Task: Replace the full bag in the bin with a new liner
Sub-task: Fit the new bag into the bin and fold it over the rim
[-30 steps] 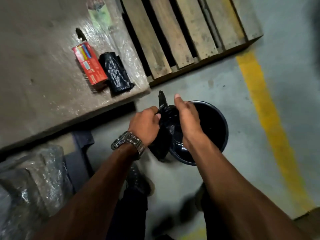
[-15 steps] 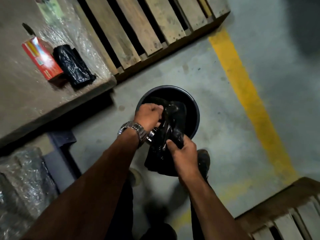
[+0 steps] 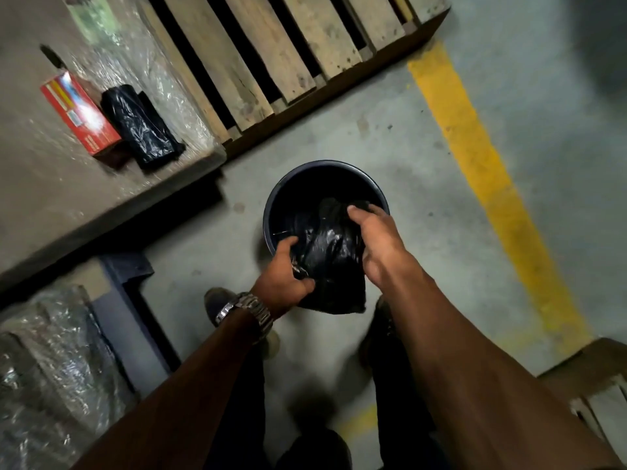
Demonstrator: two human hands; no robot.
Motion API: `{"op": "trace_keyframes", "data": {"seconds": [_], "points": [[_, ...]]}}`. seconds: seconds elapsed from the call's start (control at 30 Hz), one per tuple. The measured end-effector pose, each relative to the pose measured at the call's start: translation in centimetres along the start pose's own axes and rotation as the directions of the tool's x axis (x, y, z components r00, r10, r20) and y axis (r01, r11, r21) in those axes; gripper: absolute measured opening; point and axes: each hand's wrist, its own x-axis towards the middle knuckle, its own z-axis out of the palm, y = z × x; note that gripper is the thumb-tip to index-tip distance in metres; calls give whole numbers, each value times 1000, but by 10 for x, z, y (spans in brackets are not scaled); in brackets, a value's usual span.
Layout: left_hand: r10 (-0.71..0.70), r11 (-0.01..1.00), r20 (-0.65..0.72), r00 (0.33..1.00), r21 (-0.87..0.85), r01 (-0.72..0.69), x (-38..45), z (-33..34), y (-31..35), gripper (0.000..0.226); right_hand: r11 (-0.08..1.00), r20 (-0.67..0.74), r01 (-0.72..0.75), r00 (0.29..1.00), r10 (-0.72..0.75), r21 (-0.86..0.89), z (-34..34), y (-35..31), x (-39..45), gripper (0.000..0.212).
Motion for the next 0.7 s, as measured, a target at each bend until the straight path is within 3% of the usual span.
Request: {"op": "trace_keyframes", "data": {"seconds": [0.1, 0.2, 0.27, 0.37, 0.53, 0.63, 0.7], "points": [[5, 1000, -108, 994, 6, -5, 8, -4, 4, 77, 884, 27, 225, 972, -235, -411, 0, 10, -2, 66], [27, 997, -151, 988, -71, -38, 15, -9, 15, 71, 510, 228, 490, 840, -492, -707, -8, 26, -16, 63], [-6, 979, -205, 979, -199, -36, 21, -13, 23, 67, 310, 346, 579, 752, -561, -754, -13, 33, -32, 59], [-149, 910, -212, 966, -412, 50, 27, -19, 30, 62, 208, 452, 659, 678, -580, -723, -17, 44, -56, 65], [-291, 869, -253, 923, -473, 145, 42, -31, 35, 55, 31, 570, 700, 606, -555, -714, -20, 61, -64, 83], [-336, 829, -262, 905, -538, 152, 47, -35, 39, 47, -4, 562, 695, 578, -591, -719, -19, 64, -62, 75], [-321, 802, -250, 913, -585, 121, 45, -36, 43, 45, 11, 521, 695, 550, -653, -719, -17, 60, -58, 57]]}}
